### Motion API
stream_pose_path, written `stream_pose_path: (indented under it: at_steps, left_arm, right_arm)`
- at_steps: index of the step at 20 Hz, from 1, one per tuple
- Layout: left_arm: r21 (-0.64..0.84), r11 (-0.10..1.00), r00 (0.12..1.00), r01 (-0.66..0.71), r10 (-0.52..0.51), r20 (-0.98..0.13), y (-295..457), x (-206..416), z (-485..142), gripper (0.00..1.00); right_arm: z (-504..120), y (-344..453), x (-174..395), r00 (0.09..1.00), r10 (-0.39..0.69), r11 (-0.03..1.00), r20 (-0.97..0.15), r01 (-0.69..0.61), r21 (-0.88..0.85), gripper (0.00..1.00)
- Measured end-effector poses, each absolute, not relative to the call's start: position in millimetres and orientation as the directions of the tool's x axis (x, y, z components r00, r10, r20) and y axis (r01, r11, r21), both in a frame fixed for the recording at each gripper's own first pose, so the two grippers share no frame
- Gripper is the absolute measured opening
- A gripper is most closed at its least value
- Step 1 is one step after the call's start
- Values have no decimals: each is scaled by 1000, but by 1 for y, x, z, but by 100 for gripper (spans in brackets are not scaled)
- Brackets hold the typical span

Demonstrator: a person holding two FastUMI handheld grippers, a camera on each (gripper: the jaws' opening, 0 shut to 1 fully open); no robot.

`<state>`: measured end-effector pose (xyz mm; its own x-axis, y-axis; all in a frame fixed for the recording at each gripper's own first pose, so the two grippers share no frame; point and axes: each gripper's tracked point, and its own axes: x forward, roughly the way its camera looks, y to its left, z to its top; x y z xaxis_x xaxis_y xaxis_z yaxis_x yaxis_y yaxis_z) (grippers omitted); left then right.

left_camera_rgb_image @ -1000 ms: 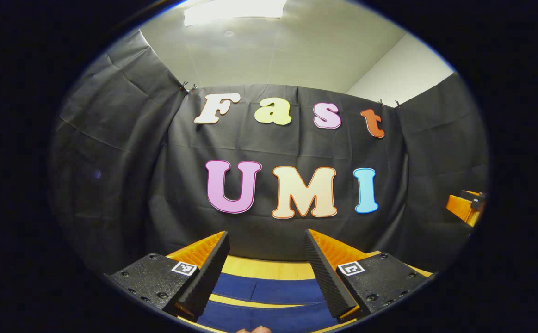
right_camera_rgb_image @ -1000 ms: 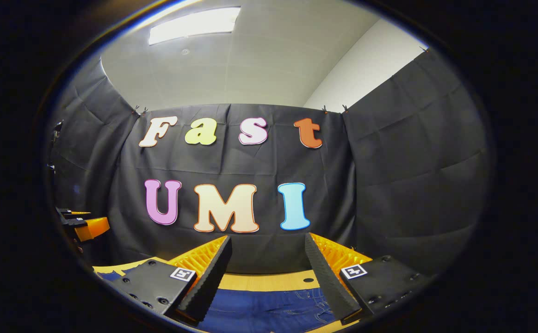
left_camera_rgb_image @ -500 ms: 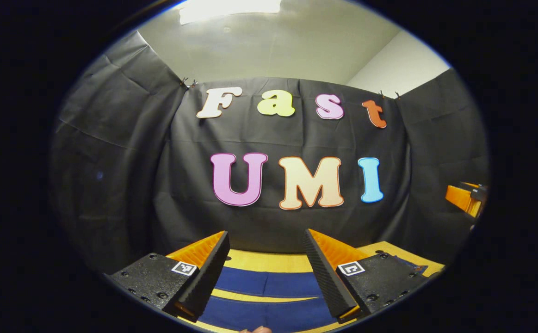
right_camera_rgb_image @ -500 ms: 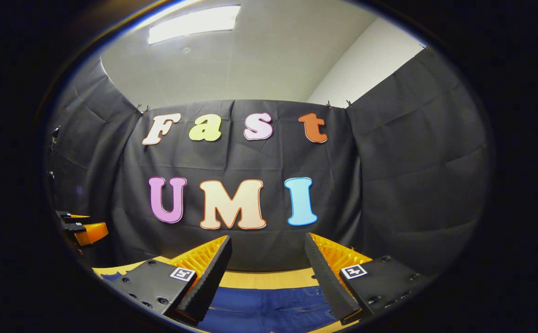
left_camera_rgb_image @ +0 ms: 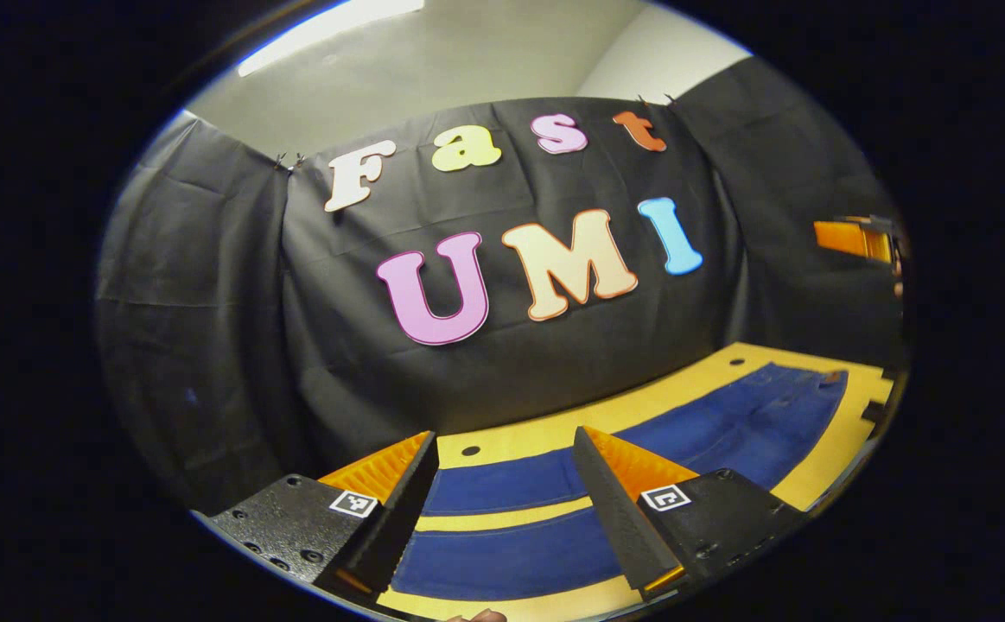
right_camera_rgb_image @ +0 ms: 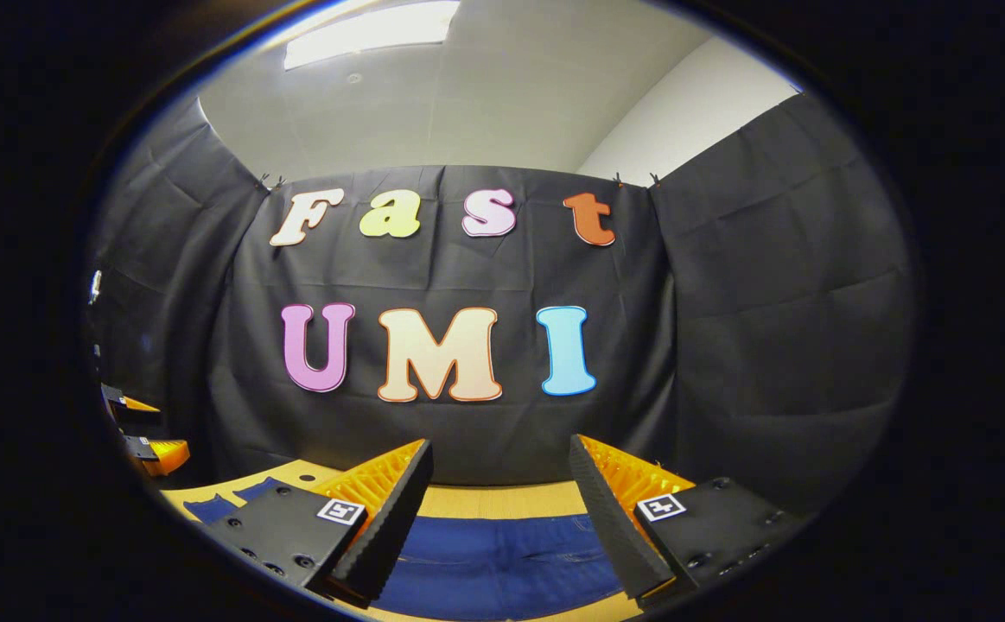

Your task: Grasp the waist and the cuffs of the jeans and fold them to make the two legs overlap; first hold the waist and fold one-third of the jeans toward the cuffs, then hold the cuffs and fold the remaining one-third in the same direction to finish folding.

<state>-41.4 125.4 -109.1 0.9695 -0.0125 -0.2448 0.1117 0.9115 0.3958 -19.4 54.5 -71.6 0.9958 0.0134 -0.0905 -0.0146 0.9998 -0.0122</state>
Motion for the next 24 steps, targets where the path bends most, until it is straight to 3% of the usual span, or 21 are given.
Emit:
stream_pose_path:
  at_steps: [8,19,20,21,24]
  left_arm:
    - [643,705,899,299,17,-437,181,-71,-187,94]
    - [652,381,687,655,58,-724,230,-113,-305,95]
    - [637,361,663,681,65,-746,234,-117,-314,100]
    - [623,345,642,702,74,-763,238,-121,-322,95]
    - [592,301,594,748,95,-799,246,-126,-341,95]
  right_arm:
    - [-87,63,-25,991,17,1000,-134,-21,-23,98]
    - [-115,37,-34,980,-34,999,-196,27,-40,98]
    - [-118,34,-36,979,-44,998,-201,36,-42,97]
    - [-119,31,-37,977,-54,998,-207,46,-44,97]
    - [-125,22,-43,972,-85,996,-221,75,-52,98]
